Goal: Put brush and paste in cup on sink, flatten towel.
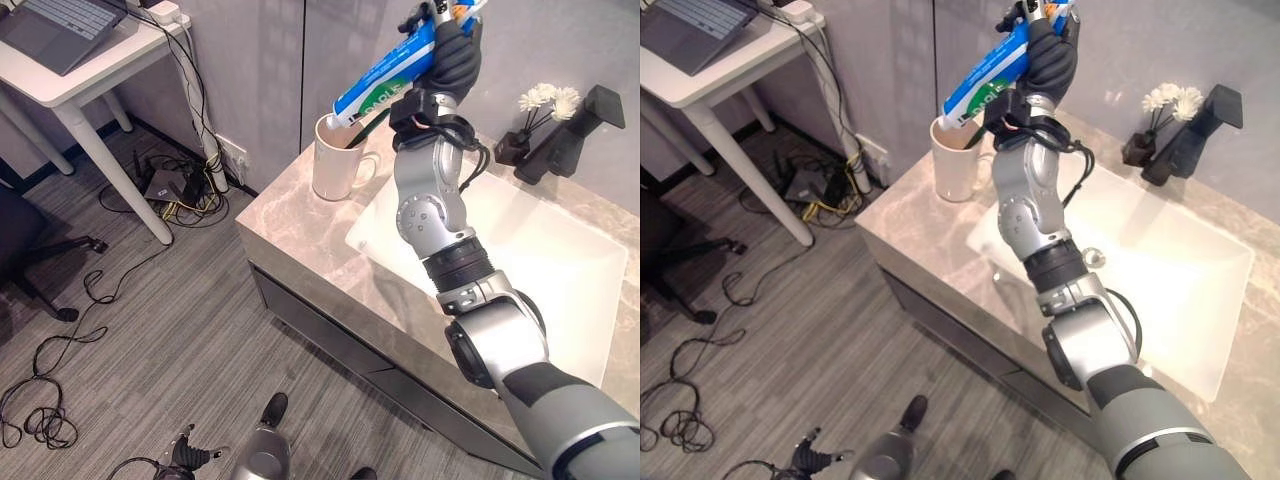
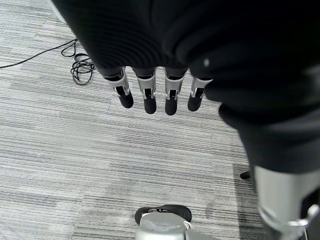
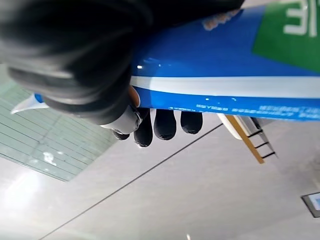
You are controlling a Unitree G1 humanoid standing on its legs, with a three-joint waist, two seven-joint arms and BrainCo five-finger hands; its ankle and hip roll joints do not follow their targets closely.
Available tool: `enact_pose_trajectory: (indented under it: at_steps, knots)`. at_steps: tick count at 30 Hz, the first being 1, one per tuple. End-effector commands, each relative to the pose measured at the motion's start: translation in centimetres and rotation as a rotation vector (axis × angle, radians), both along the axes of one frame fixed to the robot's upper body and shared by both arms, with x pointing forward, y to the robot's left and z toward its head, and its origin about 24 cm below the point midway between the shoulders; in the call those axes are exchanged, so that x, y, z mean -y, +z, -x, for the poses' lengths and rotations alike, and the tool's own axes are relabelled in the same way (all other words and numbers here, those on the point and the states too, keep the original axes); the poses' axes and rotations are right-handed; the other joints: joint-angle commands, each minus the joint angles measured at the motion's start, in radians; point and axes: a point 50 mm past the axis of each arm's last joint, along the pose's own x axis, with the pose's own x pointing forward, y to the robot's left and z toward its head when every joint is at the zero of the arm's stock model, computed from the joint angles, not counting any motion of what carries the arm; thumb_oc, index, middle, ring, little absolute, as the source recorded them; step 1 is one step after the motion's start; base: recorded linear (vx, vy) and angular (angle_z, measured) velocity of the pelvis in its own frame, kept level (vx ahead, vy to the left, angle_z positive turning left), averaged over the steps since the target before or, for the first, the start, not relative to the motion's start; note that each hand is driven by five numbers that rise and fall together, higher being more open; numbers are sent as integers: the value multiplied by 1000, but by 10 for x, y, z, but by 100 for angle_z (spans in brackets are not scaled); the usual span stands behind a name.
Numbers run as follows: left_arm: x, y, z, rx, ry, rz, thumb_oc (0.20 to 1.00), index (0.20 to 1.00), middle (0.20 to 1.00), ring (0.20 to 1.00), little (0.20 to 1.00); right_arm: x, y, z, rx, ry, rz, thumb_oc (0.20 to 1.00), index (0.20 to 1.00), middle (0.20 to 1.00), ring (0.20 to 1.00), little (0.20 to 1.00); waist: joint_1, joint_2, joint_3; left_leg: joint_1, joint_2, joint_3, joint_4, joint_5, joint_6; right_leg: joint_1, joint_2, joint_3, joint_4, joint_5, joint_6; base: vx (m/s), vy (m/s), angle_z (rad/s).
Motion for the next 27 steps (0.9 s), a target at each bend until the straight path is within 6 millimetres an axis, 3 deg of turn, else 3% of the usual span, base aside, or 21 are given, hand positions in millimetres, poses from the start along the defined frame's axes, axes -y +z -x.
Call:
enact_pose_trajectory:
  at_steps: [1, 17, 27]
  knots:
    - [-7, 0, 4, -28, -45, -24, 1000, 1000, 1000, 1000, 1000, 3, 28, 9, 135, -48, 96, 200, 200, 200, 200, 200, 38, -16, -17, 1, 30, -20, -62, 29, -17, 55, -117, 22, -1, 154, 97, 0, 0, 0]
    - [-9, 2, 1, -5, -8, -23, 1000, 1000, 1000, 1000, 1000, 1, 19, 11, 136, -87, 180, 200, 200, 200, 200, 200, 45, -38, -2, -3, 34, -25, -62, 31, -16, 50, -110, 22, -1, 149, 93, 0, 0, 0]
    - [-14, -1, 10, -39, 47, -50, 1000, 1000, 1000, 1000, 1000, 0, 19, 11, 152, -166, 296, 200, 200, 200, 200, 200, 40, -47, 2, -3, 38, -18, -62, 32, -18, 44, -109, 27, -1, 149, 92, 0, 0, 0]
